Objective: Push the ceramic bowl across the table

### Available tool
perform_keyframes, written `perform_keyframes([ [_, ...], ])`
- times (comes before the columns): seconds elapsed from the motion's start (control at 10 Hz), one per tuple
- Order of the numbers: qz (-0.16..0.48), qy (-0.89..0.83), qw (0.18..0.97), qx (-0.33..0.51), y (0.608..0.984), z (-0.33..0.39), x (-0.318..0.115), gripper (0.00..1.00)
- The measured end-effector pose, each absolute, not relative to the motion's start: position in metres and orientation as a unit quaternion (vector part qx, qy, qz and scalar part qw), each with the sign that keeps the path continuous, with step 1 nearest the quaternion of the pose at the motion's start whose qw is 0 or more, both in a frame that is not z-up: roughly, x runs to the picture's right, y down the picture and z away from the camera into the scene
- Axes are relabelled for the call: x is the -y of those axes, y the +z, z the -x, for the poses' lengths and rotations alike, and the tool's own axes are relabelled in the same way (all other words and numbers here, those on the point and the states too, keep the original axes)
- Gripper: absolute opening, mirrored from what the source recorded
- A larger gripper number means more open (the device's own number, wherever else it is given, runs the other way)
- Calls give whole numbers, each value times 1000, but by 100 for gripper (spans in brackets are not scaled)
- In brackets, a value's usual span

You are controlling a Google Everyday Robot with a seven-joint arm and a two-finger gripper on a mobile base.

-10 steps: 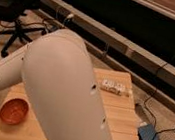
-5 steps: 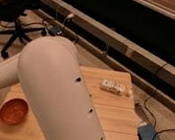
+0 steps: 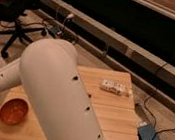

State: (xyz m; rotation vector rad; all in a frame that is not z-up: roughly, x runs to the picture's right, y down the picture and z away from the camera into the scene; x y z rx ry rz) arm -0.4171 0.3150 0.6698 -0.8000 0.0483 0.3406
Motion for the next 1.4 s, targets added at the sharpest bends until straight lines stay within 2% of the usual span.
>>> perform_keyframes([
  [0.4, 381, 156, 911, -30, 690, 415, -324, 0],
  [1.4, 312, 249, 913, -85, 752, 369, -274, 0],
])
